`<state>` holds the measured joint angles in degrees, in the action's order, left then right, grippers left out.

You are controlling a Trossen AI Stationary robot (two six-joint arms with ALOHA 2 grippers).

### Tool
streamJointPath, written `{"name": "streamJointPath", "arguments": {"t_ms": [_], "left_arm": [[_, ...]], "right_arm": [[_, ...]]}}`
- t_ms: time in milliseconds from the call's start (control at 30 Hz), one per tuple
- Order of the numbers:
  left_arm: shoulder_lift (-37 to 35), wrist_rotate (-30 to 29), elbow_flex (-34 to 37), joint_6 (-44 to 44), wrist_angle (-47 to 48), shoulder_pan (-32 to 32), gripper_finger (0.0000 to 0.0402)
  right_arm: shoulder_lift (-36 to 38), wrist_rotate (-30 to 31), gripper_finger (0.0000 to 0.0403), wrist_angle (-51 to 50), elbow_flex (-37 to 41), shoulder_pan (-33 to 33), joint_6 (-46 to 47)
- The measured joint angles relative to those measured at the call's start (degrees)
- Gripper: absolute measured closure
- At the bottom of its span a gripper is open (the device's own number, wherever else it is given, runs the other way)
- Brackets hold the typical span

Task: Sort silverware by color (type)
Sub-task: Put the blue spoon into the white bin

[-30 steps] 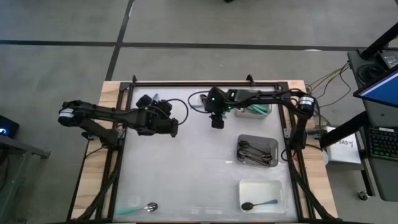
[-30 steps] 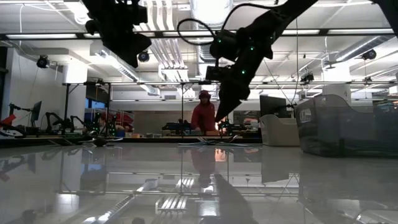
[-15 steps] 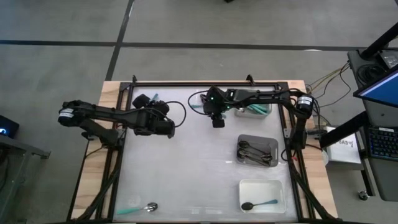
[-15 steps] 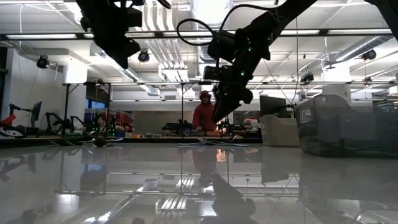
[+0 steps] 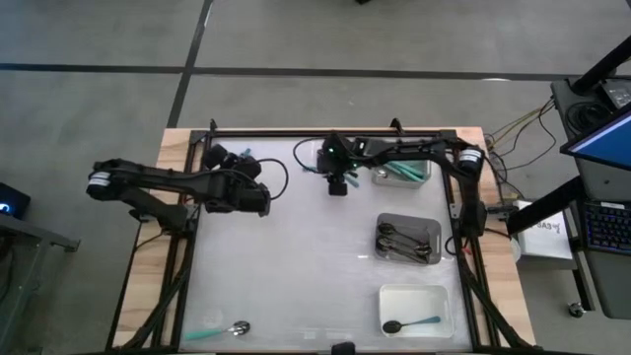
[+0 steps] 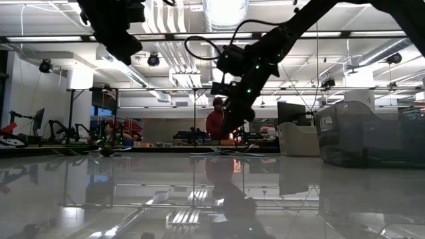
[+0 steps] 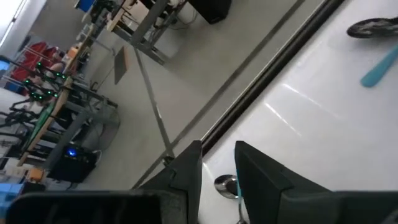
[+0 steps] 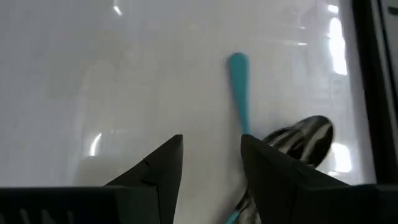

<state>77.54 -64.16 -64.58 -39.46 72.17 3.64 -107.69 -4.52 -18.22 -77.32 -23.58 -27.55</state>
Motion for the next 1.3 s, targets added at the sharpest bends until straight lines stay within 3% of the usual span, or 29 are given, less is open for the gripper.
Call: {"name": "streamJointPath", "arguments": {"t_ms": [167,433,633,1300], "left_arm": [[-2.36,-1.46,0.06,0.10,1.00,0.00,0.0322],[-6.46,-1.46,0.22,0.22,2.98,0.00,0.0322],[-8.78,-1.91,0.24,0.22,4.18,0.00,0.0322],[-12.13,-2.74,3.59,-0.87,4.62,0.00,0.0322]], "right_arm": [[-4.91,-0.02,0.0248,-1.12,-6.26,-0.95,2.12],[-14.51,0.01,0.0248,-14.14,-18.55,-1.46,0.57],[-18.27,0.03,0.0248,-17.90,-24.98,-1.61,0.41],[-20.33,-0.09,0.0248,-18.91,-28.04,-3.48,-0.14]]}}
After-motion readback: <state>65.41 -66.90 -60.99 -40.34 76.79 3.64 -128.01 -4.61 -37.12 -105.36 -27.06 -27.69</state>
